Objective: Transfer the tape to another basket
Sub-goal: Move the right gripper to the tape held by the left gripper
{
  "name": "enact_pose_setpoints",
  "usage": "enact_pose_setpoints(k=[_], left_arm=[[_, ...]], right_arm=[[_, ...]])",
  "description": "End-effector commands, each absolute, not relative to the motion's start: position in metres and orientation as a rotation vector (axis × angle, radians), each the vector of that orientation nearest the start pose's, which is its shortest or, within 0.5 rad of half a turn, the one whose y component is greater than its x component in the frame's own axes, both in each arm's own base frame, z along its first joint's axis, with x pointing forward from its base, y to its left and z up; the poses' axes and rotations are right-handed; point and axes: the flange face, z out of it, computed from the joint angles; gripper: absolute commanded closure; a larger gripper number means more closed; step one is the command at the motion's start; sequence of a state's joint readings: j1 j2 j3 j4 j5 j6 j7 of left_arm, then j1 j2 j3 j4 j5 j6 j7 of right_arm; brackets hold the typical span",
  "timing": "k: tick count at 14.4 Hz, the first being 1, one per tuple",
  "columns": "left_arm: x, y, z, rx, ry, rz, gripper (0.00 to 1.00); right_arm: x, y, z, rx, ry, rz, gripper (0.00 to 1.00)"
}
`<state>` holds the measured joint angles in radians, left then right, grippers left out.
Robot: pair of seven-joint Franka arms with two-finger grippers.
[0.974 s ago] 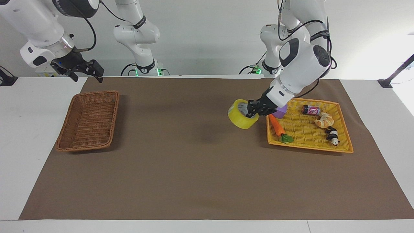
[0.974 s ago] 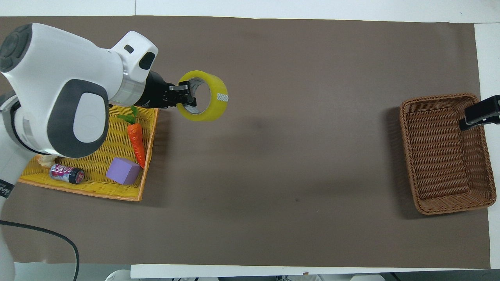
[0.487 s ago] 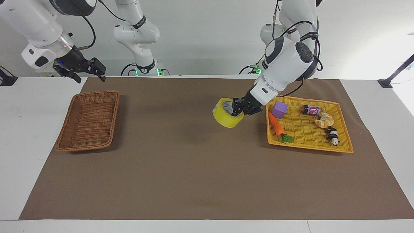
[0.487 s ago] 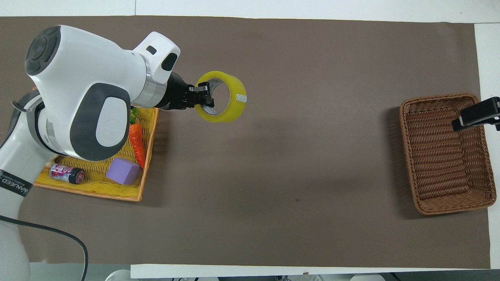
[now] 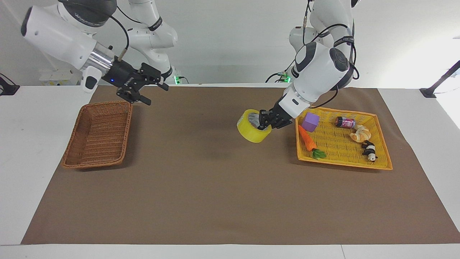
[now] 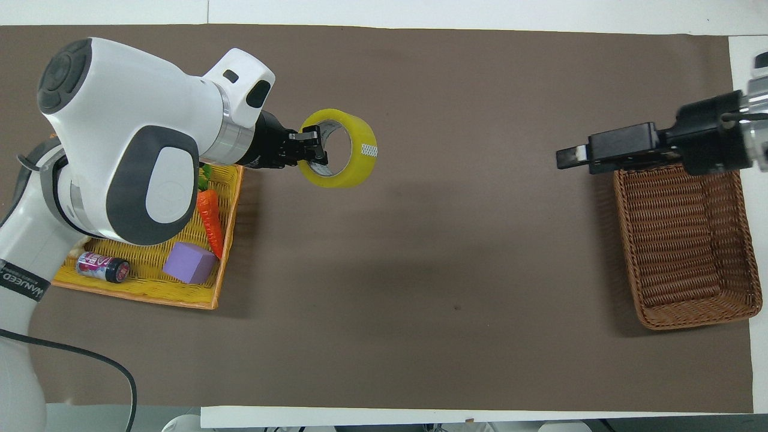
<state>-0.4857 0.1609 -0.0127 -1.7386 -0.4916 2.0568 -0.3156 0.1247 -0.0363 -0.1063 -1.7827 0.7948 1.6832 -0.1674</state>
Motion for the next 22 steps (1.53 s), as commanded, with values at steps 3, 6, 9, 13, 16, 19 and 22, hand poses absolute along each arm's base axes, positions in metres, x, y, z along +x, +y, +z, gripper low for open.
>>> enact_pose_setpoints(k=[3, 6, 9, 13, 16, 19, 22], left_arm=[[0.536, -0.330, 0.506, -3.633, -0.030, 0.102, 1.00], [0.535, -0.331, 0.506, -3.632, -0.030, 0.103, 1.00], [0.534, -0.331, 0.503, -3.629, -0.031, 0.113, 1.00], [0.535, -0.329, 0.503, -3.628, -0.037, 0.114, 1.00], [0.535, -0.329, 0.503, -3.628, -0.053, 0.118, 1.00], [0.534, -0.330, 0.504, -3.627, -0.051, 0.116, 0.99], [0.534, -0.329, 0.503, -3.626, -0.052, 0.121, 0.98]], right_arm=[[0.555, 0.166, 0.530, -2.142, -0.014, -0.004, 0.01], [0.560, 0.213, 0.507, -2.089, 0.008, -0.016, 0.01], [0.564, 0.233, 0.495, -2.097, 0.042, -0.060, 0.01], [0.566, 0.247, 0.485, -2.086, 0.066, -0.067, 0.01], [0.569, 0.251, 0.480, -2.082, 0.092, -0.090, 0.01], [0.578, 0.255, 0.475, -2.060, 0.117, -0.091, 0.01], [0.575, 0.265, 0.474, -2.046, 0.122, -0.079, 0.01]])
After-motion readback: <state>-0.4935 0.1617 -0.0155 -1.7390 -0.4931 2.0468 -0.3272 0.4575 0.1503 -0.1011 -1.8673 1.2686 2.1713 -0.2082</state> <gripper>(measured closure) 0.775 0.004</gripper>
